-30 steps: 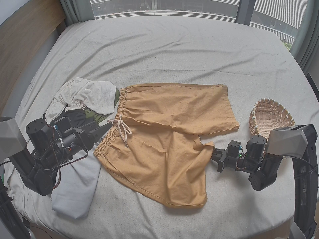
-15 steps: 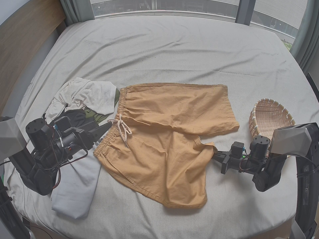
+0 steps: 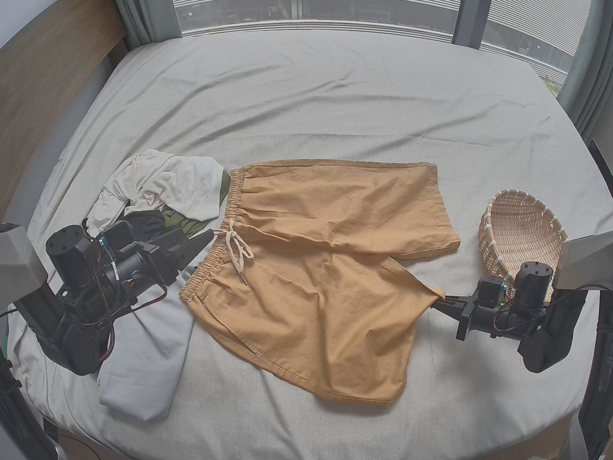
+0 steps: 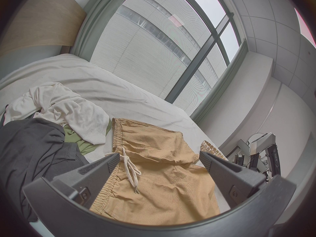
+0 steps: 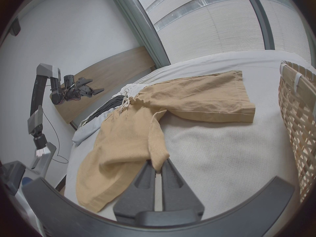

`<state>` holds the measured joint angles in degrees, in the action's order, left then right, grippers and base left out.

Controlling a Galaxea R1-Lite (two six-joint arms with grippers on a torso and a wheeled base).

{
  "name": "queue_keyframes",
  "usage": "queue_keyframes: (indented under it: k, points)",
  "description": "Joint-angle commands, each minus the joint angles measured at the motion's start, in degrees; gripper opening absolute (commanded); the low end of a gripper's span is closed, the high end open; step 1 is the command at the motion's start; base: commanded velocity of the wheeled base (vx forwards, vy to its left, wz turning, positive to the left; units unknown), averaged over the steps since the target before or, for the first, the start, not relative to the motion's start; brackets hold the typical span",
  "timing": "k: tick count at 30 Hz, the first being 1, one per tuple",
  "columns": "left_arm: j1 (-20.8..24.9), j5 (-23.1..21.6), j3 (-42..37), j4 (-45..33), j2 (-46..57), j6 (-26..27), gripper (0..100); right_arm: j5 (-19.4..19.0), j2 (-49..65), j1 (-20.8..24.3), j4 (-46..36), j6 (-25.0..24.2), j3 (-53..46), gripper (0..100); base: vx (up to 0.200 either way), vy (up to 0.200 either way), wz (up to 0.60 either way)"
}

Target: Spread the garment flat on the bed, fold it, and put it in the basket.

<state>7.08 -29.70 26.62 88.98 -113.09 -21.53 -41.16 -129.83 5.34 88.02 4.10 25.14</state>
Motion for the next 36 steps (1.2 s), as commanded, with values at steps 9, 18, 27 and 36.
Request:
queue_keyframes:
  k: [9, 18, 27, 36]
  points:
    - [0.1, 0.0, 0.0, 0.1, -0.2, 0.0, 100, -0.2, -0.3, -2.4, -0.4, -2.1, 1.1, 0, 0.0, 0.0, 0.0]
    - [0.1, 0.0, 0.0, 0.1, -0.2, 0.0, 100, -0.2, -1.7, -2.8, -0.3, -2.0, 2.2, 0, 0.0, 0.0, 0.0]
    - [0.1, 0.0, 0.3, 0.1, -0.2, 0.0, 100, -0.2, -1.1, -3.5, -0.3, -2.1, 2.7, 100, 0.0, 0.0, 0.0]
    - [0.1, 0.0, 0.3, 0.1, -0.3, 0.0, 100, -0.2, -1.0, -4.0, -0.2, -2.8, 4.0, 100, 0.0, 0.0, 0.0]
